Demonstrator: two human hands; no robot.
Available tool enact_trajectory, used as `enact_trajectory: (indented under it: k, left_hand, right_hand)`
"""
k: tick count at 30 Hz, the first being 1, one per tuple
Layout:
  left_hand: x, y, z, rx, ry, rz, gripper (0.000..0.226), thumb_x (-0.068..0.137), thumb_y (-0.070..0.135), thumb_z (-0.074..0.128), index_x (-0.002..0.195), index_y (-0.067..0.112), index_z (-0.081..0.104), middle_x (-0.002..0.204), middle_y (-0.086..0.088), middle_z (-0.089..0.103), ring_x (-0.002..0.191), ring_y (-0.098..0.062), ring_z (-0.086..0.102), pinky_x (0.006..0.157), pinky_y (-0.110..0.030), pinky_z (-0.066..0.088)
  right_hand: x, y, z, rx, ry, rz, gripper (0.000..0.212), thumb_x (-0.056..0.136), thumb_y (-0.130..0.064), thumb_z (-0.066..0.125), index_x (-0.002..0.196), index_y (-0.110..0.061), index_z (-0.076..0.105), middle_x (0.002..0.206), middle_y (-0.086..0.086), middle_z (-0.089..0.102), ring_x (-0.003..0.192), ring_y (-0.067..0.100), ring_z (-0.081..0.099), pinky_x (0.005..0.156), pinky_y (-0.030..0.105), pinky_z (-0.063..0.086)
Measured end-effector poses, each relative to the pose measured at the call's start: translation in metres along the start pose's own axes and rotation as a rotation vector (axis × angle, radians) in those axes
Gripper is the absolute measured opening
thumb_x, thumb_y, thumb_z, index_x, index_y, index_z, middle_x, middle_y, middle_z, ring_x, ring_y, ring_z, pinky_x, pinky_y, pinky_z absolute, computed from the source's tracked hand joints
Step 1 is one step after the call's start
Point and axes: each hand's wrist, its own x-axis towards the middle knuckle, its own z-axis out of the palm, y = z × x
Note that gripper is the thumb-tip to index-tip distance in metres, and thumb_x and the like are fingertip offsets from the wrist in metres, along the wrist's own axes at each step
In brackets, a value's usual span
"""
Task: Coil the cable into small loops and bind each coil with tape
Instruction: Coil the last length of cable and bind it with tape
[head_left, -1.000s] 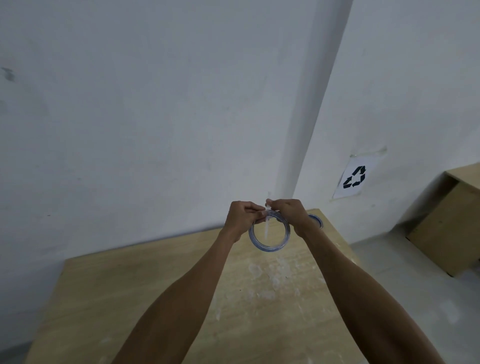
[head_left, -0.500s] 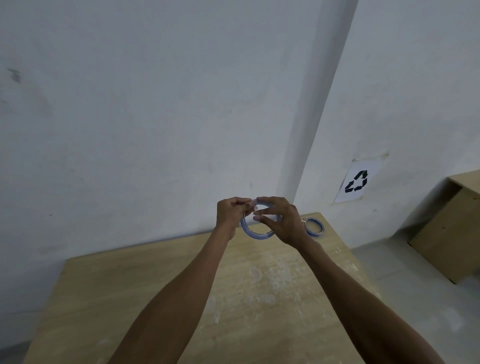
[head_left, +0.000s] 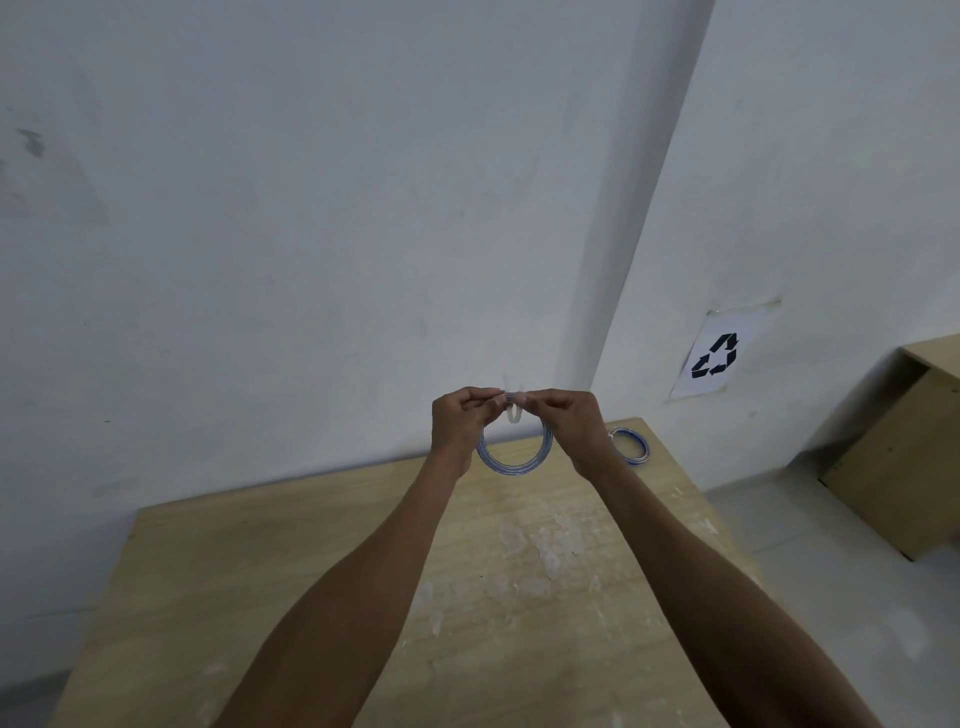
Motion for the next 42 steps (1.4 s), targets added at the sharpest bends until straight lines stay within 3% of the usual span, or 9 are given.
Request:
enact_trajectory:
  k: [6,10,12,17,24,28,32,37,42]
  left_hand:
    - [-0.010,0.003,0.009,0.034,-0.015,0.095,0.014,0.083,0.002,0.082,0.097,0.003,0.077,0.093,-0.012,0.080,0.093,-0.024,0.078,0.091,-0.035,0.061]
    - [-0.014,0.006,0.013,0.011,-0.014,0.106,0.015,0.084,-0.002,0.079,0.100,-0.001,0.078,0.090,-0.010,0.079,0.087,-0.021,0.078,0.090,-0.034,0.061]
    - [-0.016,0.007,0.013,-0.017,-0.017,0.110,0.017,0.085,-0.001,0.078,0.102,-0.002,0.077,0.092,-0.012,0.080,0.089,-0.023,0.078,0.090,-0.034,0.061]
    - [-0.021,0.010,0.017,-0.131,0.014,0.077,0.019,0.088,-0.001,0.075,0.107,-0.007,0.075,0.094,-0.016,0.079,0.087,-0.022,0.078,0.085,-0.027,0.061]
    - [-0.027,0.016,0.027,-0.172,0.069,0.058,0.017,0.088,-0.002,0.076,0.104,-0.009,0.074,0.095,-0.019,0.078,0.085,-0.024,0.077,0.078,-0.030,0.062]
    - [-0.029,0.020,0.027,-0.164,0.069,0.068,0.014,0.089,-0.001,0.075,0.102,-0.006,0.075,0.092,-0.014,0.079,0.084,-0.020,0.077,0.073,-0.028,0.061]
    - [-0.031,0.021,0.028,-0.165,0.074,0.066,0.014,0.090,-0.002,0.073,0.104,-0.004,0.076,0.089,-0.008,0.079,0.085,-0.019,0.076,0.077,-0.032,0.061]
    - [-0.030,0.021,0.027,-0.172,0.041,0.058,0.038,0.091,-0.004,0.069,0.127,0.009,0.072,0.105,-0.012,0.079,0.096,-0.023,0.077,0.086,-0.033,0.063]
    - [-0.024,0.023,0.023,-0.160,-0.021,0.055,0.037,0.095,-0.005,0.064,0.129,0.008,0.070,0.097,-0.007,0.078,0.092,-0.017,0.074,0.088,-0.033,0.062]
  right_hand:
    - [0.009,-0.005,0.003,-0.002,0.052,0.112,0.025,0.080,-0.022,0.085,0.085,0.002,0.080,0.097,0.022,0.070,0.089,0.021,0.061,0.081,0.035,0.045]
    - [0.012,-0.009,0.003,0.077,0.064,0.226,0.020,0.077,-0.024,0.088,0.087,-0.008,0.082,0.116,0.004,0.069,0.109,0.022,0.063,0.085,0.038,0.050]
    - [0.012,-0.011,0.002,0.125,0.069,0.239,0.021,0.079,-0.022,0.087,0.090,-0.006,0.080,0.120,0.005,0.069,0.112,0.024,0.064,0.083,0.038,0.051]
    - [0.006,-0.017,0.002,0.160,0.057,0.177,0.013,0.087,-0.019,0.079,0.094,-0.008,0.081,0.109,0.009,0.076,0.108,0.025,0.069,0.085,0.034,0.052]
    - [0.000,-0.016,0.004,0.109,0.151,0.031,0.018,0.084,-0.015,0.081,0.099,-0.006,0.082,0.098,0.005,0.079,0.091,0.008,0.075,0.086,0.026,0.057]
    - [-0.002,-0.019,0.006,0.132,0.150,0.022,0.012,0.086,-0.014,0.079,0.097,-0.009,0.082,0.108,-0.002,0.078,0.097,0.008,0.073,0.081,0.024,0.056]
    - [0.000,-0.022,0.009,0.197,0.157,0.104,0.019,0.088,-0.017,0.078,0.105,-0.009,0.081,0.114,-0.002,0.076,0.103,0.013,0.071,0.081,0.028,0.053]
    - [0.002,-0.025,0.012,0.203,0.174,0.137,0.020,0.089,-0.018,0.077,0.107,-0.008,0.079,0.114,0.001,0.076,0.102,0.015,0.071,0.078,0.025,0.052]
    - [0.005,-0.025,0.017,0.199,0.184,0.143,0.019,0.090,-0.019,0.076,0.107,-0.013,0.080,0.115,-0.001,0.076,0.099,0.011,0.070,0.077,0.023,0.051]
